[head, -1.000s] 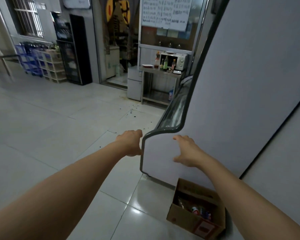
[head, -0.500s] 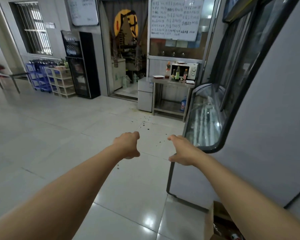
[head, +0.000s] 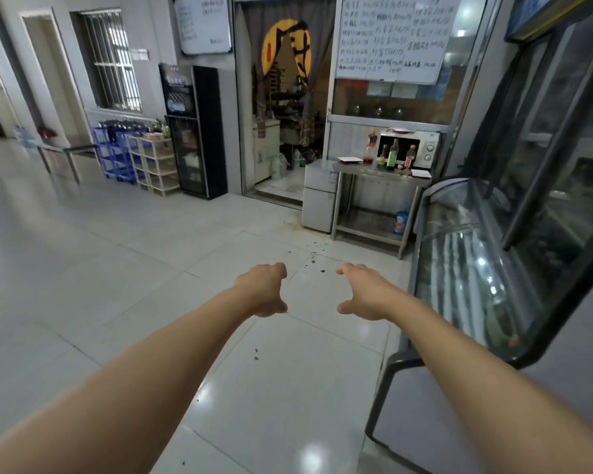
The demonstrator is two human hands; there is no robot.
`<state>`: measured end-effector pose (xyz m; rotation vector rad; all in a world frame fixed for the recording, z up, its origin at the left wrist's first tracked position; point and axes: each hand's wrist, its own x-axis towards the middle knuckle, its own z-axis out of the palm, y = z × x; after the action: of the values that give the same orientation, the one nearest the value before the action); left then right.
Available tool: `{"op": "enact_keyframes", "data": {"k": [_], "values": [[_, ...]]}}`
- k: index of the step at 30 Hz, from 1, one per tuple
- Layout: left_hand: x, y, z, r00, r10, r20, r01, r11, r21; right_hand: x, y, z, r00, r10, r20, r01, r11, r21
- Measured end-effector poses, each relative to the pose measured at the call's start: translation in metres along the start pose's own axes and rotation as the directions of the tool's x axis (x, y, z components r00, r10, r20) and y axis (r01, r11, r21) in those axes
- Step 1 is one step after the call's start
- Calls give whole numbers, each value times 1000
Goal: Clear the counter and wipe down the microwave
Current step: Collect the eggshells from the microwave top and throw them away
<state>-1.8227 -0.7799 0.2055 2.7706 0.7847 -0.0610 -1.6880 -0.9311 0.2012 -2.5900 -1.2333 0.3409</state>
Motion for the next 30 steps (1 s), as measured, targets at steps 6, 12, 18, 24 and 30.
{"op": "enact_keyframes", "data": {"k": [6,12,18,24,30], "values": [[92,-21,-19,999,-47,0,47,998,-37,103,14,-21,1000,-15,5,15,1000,-3],[175,-42,-31,998,-60,19,61,995,-81,185,18,-34,999,-34,15,34,999,10],[281,-66,-48,1000,29,5,-29,996,-84,278,24,-46,999,22,-39,-22,1000,14],[404,-98,-77,991,127,29,-126,991,-49,382,19,-61,990,120,-72,-116,992,51],[506,-110,-98,973,223,61,-222,975,-19,457,25,-73,968,225,-107,-216,972,91]]}}
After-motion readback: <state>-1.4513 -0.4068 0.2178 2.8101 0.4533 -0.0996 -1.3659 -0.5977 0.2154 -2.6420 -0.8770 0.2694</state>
